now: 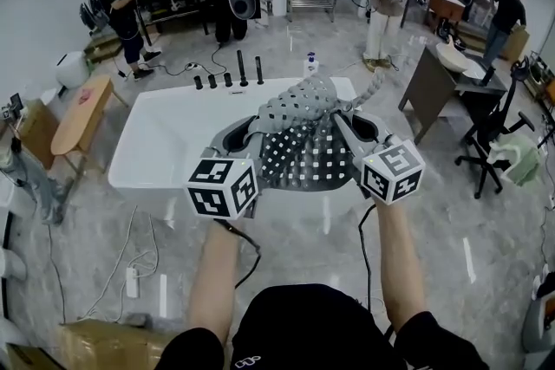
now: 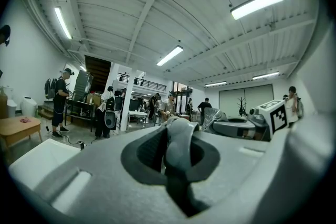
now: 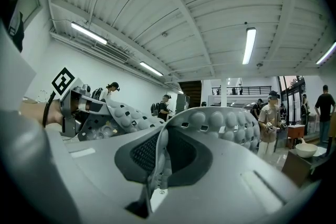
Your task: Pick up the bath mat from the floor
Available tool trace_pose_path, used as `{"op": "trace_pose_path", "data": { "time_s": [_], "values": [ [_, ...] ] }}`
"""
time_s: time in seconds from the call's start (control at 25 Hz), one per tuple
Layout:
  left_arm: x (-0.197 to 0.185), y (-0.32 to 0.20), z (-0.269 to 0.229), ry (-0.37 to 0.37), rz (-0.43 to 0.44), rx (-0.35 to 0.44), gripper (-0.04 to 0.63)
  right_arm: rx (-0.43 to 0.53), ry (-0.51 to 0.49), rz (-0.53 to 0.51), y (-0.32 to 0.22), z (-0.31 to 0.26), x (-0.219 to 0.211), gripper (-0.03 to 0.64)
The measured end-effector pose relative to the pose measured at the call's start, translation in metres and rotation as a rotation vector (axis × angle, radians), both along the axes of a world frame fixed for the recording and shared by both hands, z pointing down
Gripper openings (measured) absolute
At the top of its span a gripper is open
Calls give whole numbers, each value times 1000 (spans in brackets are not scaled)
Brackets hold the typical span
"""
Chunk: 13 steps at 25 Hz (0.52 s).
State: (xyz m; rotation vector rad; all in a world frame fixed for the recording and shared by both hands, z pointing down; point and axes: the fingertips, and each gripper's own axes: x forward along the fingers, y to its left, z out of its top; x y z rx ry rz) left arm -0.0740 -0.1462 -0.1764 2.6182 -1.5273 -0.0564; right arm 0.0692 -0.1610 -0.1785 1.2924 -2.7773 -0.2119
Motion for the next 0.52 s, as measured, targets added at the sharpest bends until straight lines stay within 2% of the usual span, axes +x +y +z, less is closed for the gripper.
{"op": "trace_pose_path", "data": {
  "time_s": [0.52],
  "values": [
    [4, 0, 2, -8, 6, 6, 18, 6, -2, 8, 1, 5, 4, 18]
  ]
}}
